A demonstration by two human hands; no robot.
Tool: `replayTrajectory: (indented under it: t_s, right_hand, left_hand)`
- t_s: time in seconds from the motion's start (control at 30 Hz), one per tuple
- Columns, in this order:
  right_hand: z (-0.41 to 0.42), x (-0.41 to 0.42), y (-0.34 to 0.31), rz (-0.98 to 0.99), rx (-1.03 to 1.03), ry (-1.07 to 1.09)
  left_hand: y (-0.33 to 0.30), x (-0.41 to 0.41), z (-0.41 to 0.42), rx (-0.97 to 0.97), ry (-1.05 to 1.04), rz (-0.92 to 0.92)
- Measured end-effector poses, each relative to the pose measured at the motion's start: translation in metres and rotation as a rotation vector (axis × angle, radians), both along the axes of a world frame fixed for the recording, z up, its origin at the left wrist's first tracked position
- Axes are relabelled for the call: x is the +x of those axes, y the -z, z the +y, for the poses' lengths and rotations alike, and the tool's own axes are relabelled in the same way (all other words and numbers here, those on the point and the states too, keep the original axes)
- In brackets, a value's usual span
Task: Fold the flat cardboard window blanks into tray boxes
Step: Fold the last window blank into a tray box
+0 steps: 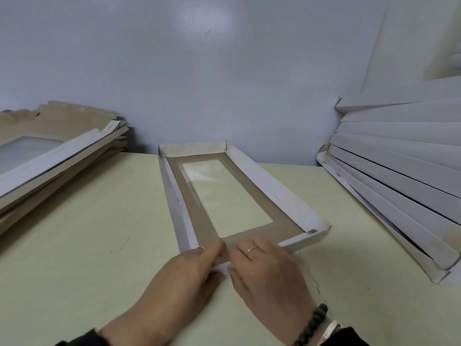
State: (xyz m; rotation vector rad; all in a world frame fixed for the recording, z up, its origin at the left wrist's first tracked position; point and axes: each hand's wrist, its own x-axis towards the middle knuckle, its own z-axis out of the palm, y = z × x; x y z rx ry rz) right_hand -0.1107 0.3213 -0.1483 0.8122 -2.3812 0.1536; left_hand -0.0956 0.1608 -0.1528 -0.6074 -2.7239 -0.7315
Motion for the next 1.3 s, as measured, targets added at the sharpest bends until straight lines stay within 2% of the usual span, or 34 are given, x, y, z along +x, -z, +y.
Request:
replayTrajectory:
  t_s: [0.1,0.17,0.27,0.37,0.43,0.5,0.67,0.73,0.87,0.97,1.13,1.3]
  right_hand:
    - [0.003,0.002,0.003,-0.106,-0.02,-0.039]
    - [0.008,0.001,0.001,-0.158,-0.039,-0.089]
    - [0.018,-0.002,-0.005,-0.203,-0.098,-0.082]
    - [0.026,-0.007,-0.005,-0.319,-0.154,-0.021]
    - [0.028,-0.01,-0.002,-0.363,-0.151,0.004]
    - [0.028,-0.01,-0.001,-0.333,-0.083,0.039]
    - [0.027,-0.006,-0.003,-0.097,-0.01,0.194]
    - [0.023,-0.007,-0.001,-0.037,-0.032,0.242]
    - [0.009,-0.012,0.004,0.114,-0.025,0.224]
    - [0.015,-0.021,0.012,0.108,-0.066,0.171]
    - [0.032,-0.03,0.019,0.047,-0.015,0.151]
    - [0.041,-0.029,0.012,0.054,-0.006,0.178]
  left_hand:
    - [-0.006,-0.001,0.0,0.117,0.08,-0.037]
    - [-0.006,-0.007,-0.01,0.124,0.094,0.002]
    - [-0.002,-0.019,-0.035,-0.027,0.009,0.104]
    - [0.005,-0.033,-0.048,-0.209,-0.061,0.052]
    - [0.006,-0.039,-0.047,-0.222,-0.062,0.046]
    - [0.004,-0.044,-0.04,-0.221,-0.064,0.09]
    - [-0.001,-0.042,-0.011,-0.227,-0.027,0.221]
    - [0.0,-0.041,0.0,-0.209,-0.019,0.161]
    - [0.005,-0.044,0.023,-0.225,-0.009,0.208]
    - [0.008,-0.045,0.033,-0.25,-0.001,0.179]
    - [0.009,-0.05,0.025,-0.294,-0.053,0.147]
    - [0.006,-0.048,-0.014,-0.207,-0.105,0.1]
